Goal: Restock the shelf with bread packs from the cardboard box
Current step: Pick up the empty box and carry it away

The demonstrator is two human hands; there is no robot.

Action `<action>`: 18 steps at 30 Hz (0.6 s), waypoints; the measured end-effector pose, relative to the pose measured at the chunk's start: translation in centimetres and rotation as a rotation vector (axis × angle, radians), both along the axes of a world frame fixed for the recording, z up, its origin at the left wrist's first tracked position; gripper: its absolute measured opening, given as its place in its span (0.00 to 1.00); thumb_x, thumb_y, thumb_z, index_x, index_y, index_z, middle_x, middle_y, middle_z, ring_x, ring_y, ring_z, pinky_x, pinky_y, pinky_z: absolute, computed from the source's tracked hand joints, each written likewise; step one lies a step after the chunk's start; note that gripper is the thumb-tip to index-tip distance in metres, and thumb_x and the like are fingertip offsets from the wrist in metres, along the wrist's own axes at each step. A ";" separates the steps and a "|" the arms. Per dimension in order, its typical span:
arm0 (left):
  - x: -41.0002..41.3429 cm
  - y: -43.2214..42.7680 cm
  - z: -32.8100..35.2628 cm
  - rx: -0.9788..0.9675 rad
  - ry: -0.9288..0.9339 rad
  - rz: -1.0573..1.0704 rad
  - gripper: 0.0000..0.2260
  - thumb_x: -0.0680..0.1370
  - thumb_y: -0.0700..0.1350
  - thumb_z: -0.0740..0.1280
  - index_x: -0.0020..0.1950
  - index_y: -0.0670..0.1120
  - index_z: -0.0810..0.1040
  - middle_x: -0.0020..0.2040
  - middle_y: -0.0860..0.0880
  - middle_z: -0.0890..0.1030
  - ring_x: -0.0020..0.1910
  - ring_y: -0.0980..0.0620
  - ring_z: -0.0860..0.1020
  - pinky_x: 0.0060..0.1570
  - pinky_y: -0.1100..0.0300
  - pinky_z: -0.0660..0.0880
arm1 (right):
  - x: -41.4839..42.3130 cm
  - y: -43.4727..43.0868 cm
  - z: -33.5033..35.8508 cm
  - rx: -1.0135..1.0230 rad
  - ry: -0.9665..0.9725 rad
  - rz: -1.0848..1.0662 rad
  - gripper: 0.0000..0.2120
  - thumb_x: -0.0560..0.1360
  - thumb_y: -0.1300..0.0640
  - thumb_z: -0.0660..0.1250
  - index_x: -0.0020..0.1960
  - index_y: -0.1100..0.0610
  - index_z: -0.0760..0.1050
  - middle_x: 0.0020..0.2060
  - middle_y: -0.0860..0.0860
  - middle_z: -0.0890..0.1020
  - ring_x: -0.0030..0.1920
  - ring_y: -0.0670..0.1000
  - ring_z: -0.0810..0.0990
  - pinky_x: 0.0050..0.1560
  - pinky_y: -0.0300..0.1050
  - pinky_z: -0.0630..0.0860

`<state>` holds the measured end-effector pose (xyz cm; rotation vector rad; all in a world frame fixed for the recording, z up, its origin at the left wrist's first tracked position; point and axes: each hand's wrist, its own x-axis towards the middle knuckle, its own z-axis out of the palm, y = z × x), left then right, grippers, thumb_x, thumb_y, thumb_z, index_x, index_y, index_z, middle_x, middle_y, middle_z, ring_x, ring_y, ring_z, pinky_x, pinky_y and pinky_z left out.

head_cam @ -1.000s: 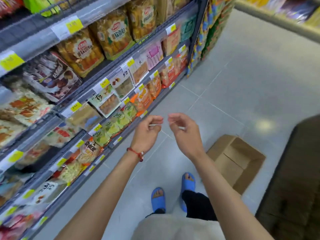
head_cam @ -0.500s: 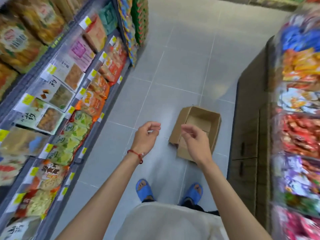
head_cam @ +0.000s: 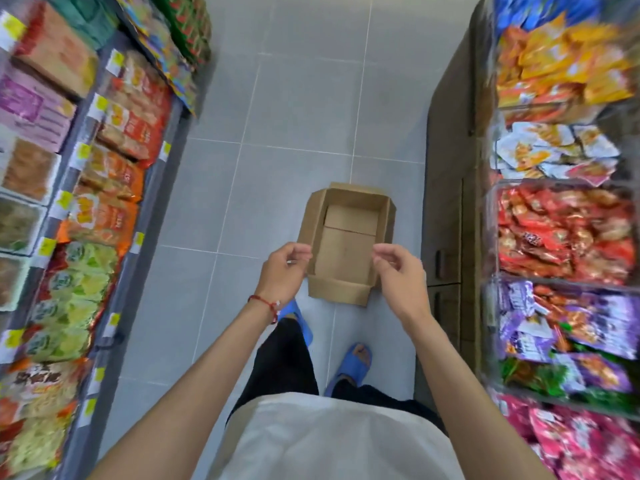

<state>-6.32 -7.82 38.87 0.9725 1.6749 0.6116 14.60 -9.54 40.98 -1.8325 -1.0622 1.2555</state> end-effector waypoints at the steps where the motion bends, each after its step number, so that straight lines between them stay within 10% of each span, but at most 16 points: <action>1: 0.2 1.1 -0.9 -0.019 0.003 -0.006 0.13 0.78 0.35 0.63 0.50 0.52 0.81 0.52 0.49 0.84 0.51 0.51 0.81 0.52 0.63 0.76 | 0.5 0.9 -0.8 -0.013 -0.011 -0.019 0.10 0.81 0.64 0.65 0.57 0.53 0.80 0.51 0.45 0.83 0.52 0.41 0.80 0.53 0.28 0.75; 11: 1.1 13.5 -12.7 -0.219 0.117 -0.131 0.10 0.79 0.35 0.63 0.52 0.48 0.79 0.54 0.46 0.83 0.52 0.51 0.79 0.46 0.72 0.70 | 1.9 10.5 -11.8 -0.184 -0.158 -0.123 0.13 0.80 0.65 0.63 0.61 0.57 0.80 0.51 0.47 0.82 0.49 0.38 0.79 0.48 0.20 0.69; 18: 0.9 19.0 -28.5 -0.359 0.267 -0.179 0.08 0.78 0.39 0.64 0.56 0.45 0.80 0.52 0.49 0.82 0.54 0.49 0.79 0.49 0.68 0.71 | 4.3 14.7 -28.3 -0.330 -0.229 -0.159 0.14 0.80 0.65 0.62 0.63 0.57 0.79 0.53 0.47 0.82 0.50 0.43 0.80 0.61 0.49 0.80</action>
